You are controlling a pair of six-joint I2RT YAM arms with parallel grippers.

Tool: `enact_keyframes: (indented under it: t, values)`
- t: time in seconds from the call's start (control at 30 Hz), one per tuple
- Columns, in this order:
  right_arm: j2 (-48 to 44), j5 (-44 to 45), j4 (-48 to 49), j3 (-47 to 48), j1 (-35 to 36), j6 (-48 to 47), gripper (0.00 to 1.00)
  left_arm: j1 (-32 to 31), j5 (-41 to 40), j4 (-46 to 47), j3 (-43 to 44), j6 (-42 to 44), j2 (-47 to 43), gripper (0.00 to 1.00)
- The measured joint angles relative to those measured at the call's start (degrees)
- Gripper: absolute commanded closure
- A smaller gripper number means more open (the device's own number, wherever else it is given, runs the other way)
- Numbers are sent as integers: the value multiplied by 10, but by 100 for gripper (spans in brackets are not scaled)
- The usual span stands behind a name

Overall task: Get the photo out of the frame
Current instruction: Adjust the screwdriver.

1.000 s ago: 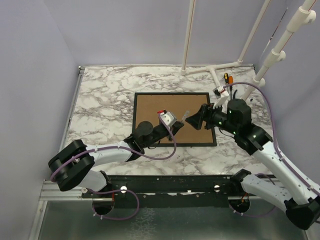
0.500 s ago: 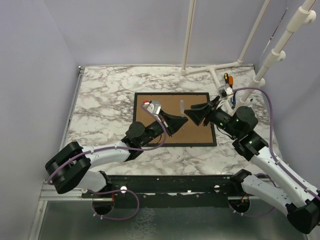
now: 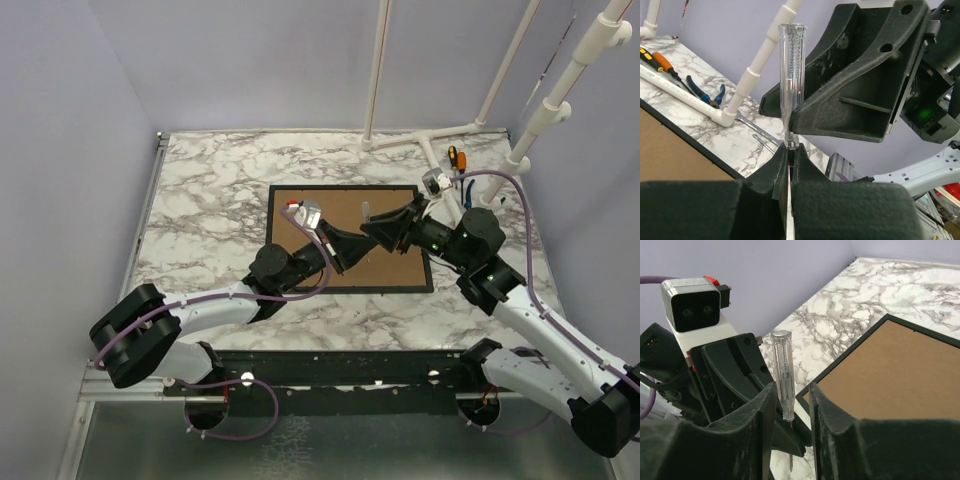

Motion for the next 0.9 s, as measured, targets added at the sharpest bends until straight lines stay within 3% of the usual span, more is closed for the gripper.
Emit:
enact_keyframes:
  t: [0.1,0.13,0.23,0.33,0.43,0.53,0.67,0.8,0.83,0.9]
  values:
    - [8,-7,-2,0,0,-1,85,0,8,-1,0,0,0,100]
    - [9,-9,-2,0,0,-2,89,0,9,-2,0,-1,0,95]
    - [9,-11,-6,3,0,-3,94,1,12,0,0,-2,0,57]
    - [9,-2,-19,8,0,-4,95,2,19,-2,0,-2,-3,41]
    - [7,12,-35,10,0,-9,96,7,19,-11,-6,-17,-24,40]
    - [2,22,-56,10,0,-17,98,32,18,-40,-21,-38,-79,28]
    - [0,20,-65,10,0,-34,97,70,19,-127,-9,-65,-144,37]
    - [3,-24,-66,10,0,-59,95,106,49,-257,70,-86,-145,39]
    - [6,-38,-66,10,0,-64,95,111,68,-330,107,-90,-135,39]
    - [15,-61,-65,10,0,-70,95,113,80,-367,166,-91,-117,39]
